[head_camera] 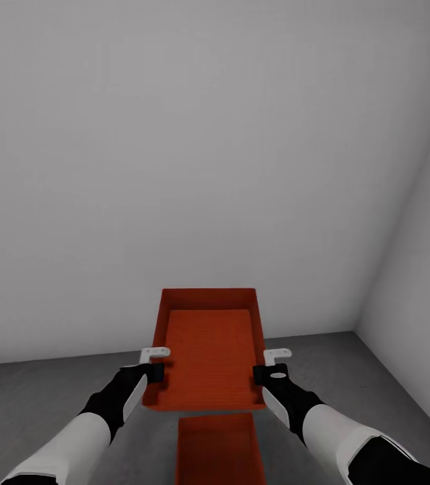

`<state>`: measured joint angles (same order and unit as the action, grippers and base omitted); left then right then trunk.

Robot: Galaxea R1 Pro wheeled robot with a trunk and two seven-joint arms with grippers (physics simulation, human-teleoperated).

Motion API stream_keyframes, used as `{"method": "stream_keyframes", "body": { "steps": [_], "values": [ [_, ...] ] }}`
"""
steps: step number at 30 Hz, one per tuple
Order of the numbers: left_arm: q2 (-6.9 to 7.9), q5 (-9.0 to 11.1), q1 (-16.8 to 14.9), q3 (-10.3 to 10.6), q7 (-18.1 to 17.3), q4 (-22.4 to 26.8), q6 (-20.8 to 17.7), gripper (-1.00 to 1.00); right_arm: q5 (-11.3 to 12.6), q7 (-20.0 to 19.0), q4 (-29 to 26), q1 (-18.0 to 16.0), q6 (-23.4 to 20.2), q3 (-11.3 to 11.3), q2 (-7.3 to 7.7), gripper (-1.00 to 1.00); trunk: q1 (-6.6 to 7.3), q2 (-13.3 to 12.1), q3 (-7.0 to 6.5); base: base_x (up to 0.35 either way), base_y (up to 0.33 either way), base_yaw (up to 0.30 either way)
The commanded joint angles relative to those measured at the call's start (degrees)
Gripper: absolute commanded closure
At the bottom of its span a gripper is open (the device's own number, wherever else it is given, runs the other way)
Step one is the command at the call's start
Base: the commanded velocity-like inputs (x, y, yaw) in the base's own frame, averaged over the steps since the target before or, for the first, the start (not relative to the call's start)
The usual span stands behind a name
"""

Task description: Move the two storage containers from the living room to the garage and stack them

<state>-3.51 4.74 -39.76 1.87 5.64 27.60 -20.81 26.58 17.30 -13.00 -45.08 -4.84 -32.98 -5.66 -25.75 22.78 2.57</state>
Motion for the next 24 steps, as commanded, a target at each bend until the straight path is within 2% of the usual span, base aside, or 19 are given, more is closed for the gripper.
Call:
{"method": "stream_keyframes", "body": {
  "steps": [1,13,24],
  "values": [
    [-0.43,-1.41,-0.06,-0.90,1.80,1.72,-0.46,1.00,0.75,5.29,0.09,0.00,-0.35,0.37,-0.05,1.00,-0.03,0.14,0.14,0.000,-0.221,0.000],
    [-0.42,-1.40,-0.06,-0.89,1.75,1.58,-0.30,1.00,0.75,5.29,0.08,0.00,-0.35,0.37,-0.05,1.00,-0.03,0.14,0.14,0.000,-0.260,0.000],
    [-0.42,-1.40,-0.06,-0.82,1.75,1.67,-0.20,1.00,0.83,5.29,0.08,0.00,-0.35,0.37,-0.05,1.00,-0.03,0.14,0.14,0.000,-0.021,0.000]
  ]
}}
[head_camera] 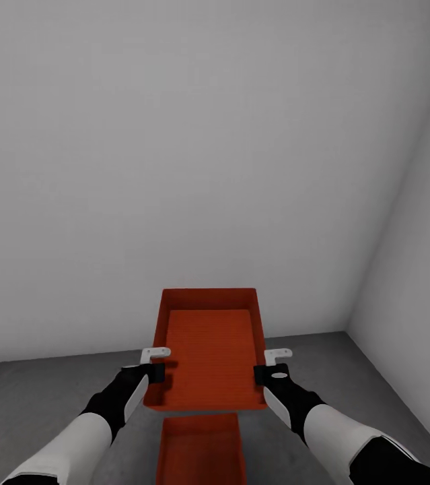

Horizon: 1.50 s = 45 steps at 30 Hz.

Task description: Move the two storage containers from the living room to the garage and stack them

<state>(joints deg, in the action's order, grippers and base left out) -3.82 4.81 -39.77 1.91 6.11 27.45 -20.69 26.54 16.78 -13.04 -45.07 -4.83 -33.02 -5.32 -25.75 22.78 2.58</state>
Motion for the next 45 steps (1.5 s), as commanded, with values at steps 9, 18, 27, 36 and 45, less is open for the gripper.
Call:
{"method": "stream_keyframes", "body": {
  "steps": [9,18,27,36,45],
  "values": [
    [-0.05,-1.47,-0.05,-0.86,1.28,1.81,-0.32,1.00,0.79,5.80,0.12,-0.02,-0.31,0.41,-0.29,1.00,-0.04,0.14,0.64,0.000,0.000,0.000],
    [-0.06,-1.47,-0.05,-0.86,1.28,1.89,-0.32,1.00,0.82,5.77,0.12,-0.02,-0.27,0.41,-0.22,1.00,-0.04,0.14,1.46,0.000,0.000,0.000],
    [-0.07,-1.47,-0.05,-0.86,1.28,1.90,-0.32,1.00,0.88,5.72,0.12,-0.02,-0.34,0.41,-0.22,1.00,-0.04,0.14,2.19,0.000,0.000,0.000],
    [-0.13,-1.47,-0.05,-0.86,1.28,1.82,-0.32,1.00,0.87,5.63,0.13,-0.02,-0.27,0.41,-0.13,1.00,-0.04,0.14,2.25,0.000,0.000,0.000],
    [-0.14,-1.47,-0.05,-0.86,1.28,1.81,-0.32,1.00,0.86,5.62,0.14,-0.02,-0.17,0.41,-0.13,1.00,-0.04,0.14,2.25,0.000,0.000,0.000]
  ]
}}
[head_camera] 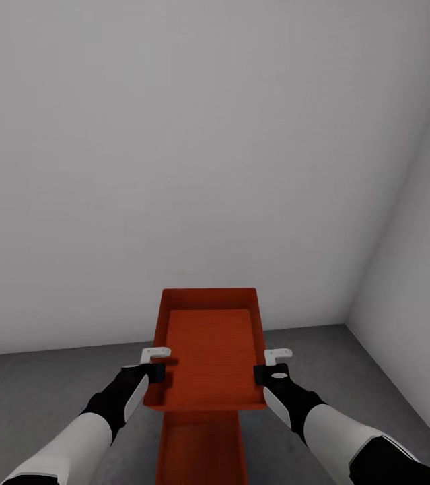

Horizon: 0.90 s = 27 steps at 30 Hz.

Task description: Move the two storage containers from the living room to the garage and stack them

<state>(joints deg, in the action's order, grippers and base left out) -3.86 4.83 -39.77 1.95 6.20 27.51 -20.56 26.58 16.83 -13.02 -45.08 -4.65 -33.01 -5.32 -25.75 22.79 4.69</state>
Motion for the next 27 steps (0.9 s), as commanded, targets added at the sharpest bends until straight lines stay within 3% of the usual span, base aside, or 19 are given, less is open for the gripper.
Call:
{"method": "stream_keyframes", "body": {
  "steps": [1,18,27],
  "values": [
    [-0.10,-1.49,-0.05,-0.89,1.19,1.76,-0.44,1.00,0.84,5.57,0.11,-0.01,-0.27,0.40,-0.13,1.00,-0.03,0.13,0.13,0.000,0.000,0.000],
    [-0.10,-1.49,-0.05,-0.89,1.19,1.82,-0.44,1.00,0.89,5.70,0.10,-0.01,-0.51,0.40,-0.16,1.00,-0.03,0.13,0.14,0.000,0.000,0.000],
    [-0.10,-1.49,-0.05,-0.89,1.19,1.82,-0.44,1.00,0.93,5.79,0.12,-0.01,-0.46,0.40,-0.13,1.00,-0.03,0.13,0.80,0.000,0.000,0.000]
  ]
}}
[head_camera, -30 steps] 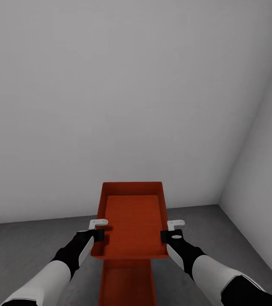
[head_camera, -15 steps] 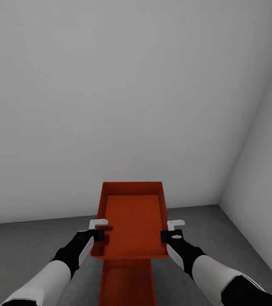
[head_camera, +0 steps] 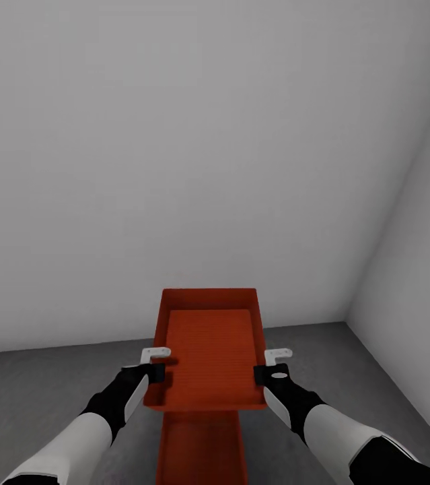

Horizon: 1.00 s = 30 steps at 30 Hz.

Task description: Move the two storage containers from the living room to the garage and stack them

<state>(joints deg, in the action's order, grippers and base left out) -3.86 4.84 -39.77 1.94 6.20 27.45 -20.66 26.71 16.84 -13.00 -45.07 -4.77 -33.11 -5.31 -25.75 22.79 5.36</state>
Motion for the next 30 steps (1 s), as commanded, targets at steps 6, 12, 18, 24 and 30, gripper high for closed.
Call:
{"method": "stream_keyframes", "body": {
  "steps": [6,12,18,24,30],
  "values": [
    [-0.09,-1.50,-0.05,-0.89,1.18,1.85,-0.34,1.00,0.80,5.81,0.08,-0.01,-0.25,0.51,-0.14,1.00,-0.03,0.14,0.68,0.000,0.000,0.000],
    [-0.09,-1.50,-0.05,-0.89,1.09,1.90,-0.34,1.00,0.80,5.83,0.09,-0.01,-0.10,0.51,-0.14,1.00,-0.03,0.14,1.23,0.000,0.000,0.000],
    [-0.16,-1.50,-0.05,-0.89,1.09,1.81,-0.42,1.00,0.80,5.86,0.14,-0.01,-0.23,0.51,-0.14,1.00,-0.03,0.14,1.79,0.000,0.000,0.000],
    [-0.18,-1.50,-0.05,-0.89,1.13,1.93,-0.43,1.00,0.85,5.91,0.15,-0.01,-0.26,0.51,-0.14,1.00,-0.03,0.14,2.34,0.000,0.000,0.000],
    [-0.12,-1.50,-0.05,-0.89,0.94,2.23,-0.51,1.00,0.84,5.92,0.17,-0.01,-0.33,0.51,-0.14,1.00,-0.03,0.14,2.89,0.000,0.000,0.000]
  ]
}}
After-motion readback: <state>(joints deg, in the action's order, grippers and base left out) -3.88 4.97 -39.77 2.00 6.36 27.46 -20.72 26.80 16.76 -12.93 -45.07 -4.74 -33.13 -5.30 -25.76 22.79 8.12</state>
